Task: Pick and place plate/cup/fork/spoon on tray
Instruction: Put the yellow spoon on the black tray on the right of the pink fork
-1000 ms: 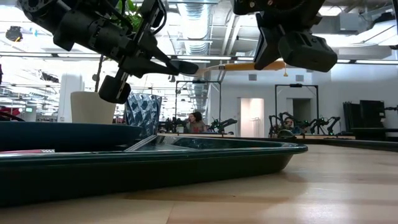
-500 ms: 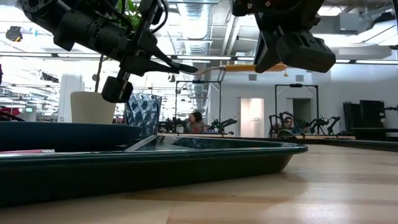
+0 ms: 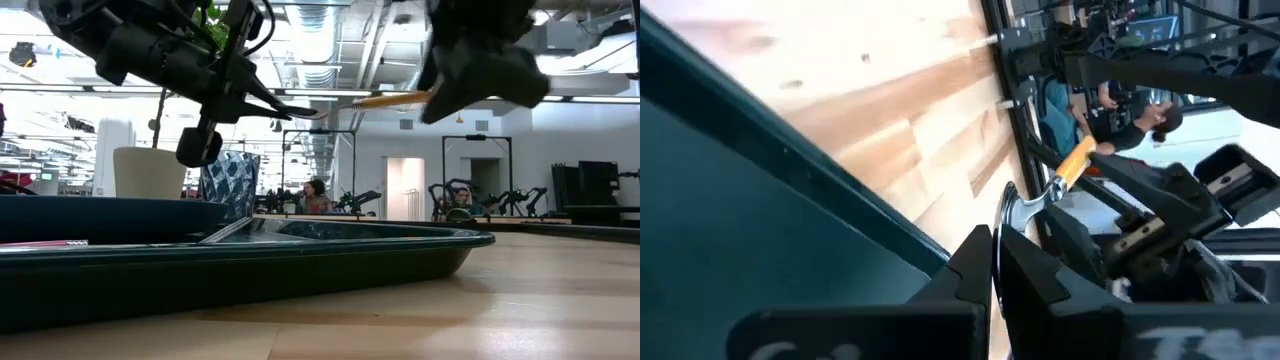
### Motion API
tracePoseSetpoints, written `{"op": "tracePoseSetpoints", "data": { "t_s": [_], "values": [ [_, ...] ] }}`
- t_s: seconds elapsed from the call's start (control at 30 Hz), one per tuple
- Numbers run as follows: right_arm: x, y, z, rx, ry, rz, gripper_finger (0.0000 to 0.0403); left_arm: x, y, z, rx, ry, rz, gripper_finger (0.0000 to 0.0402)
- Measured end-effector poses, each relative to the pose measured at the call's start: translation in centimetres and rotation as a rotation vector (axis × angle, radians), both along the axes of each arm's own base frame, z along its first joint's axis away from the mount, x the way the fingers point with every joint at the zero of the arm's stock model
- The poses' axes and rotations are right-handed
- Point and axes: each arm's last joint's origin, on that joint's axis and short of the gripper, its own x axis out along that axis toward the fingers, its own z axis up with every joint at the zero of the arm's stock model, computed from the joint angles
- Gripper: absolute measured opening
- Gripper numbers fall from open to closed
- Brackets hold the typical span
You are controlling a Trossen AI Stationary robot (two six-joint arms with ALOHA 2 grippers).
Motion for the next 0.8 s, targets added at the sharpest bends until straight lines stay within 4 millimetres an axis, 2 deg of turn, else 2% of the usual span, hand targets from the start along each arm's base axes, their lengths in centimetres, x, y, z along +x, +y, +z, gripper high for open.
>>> {"op": "tracePoseSetpoints", "data": {
  "t_s": [0.13,0.27,0.37,0.47,0.67,0.8],
  "values": [
    [-1.4,1.4,0.1,0.064,-0.092,-0.076,0.026,0.0,1.4,0.0,0.054,0.002,0.0,0.0],
    [-2.6,3.1,0.0,0.158,-0.169,-0.142,0.026,-0.1,2.9,-0.2,0.154,0.012,-0.126,0.0],
    [-3.6,4.3,-0.1,0.221,-0.186,-0.179,0.026,0.0,3.0,-0.1,0.175,0.042,-0.246,0.0],
    [-4.6,5.4,-0.2,0.287,-0.2,-0.228,0.026,0.5,2.1,0.6,0.199,0.058,-0.361,0.0],
    [-7.0,8.1,-0.3,0.373,-0.238,-0.269,0.026,1.7,-1.4,3.1,0.172,-0.001,-0.475,0.0],
    [-8.6,9.2,-0.7,0.408,-0.244,-0.298,0.026,2.0,-2.8,4.5,0.211,0.0,-0.658,0.0]
  ]
}}
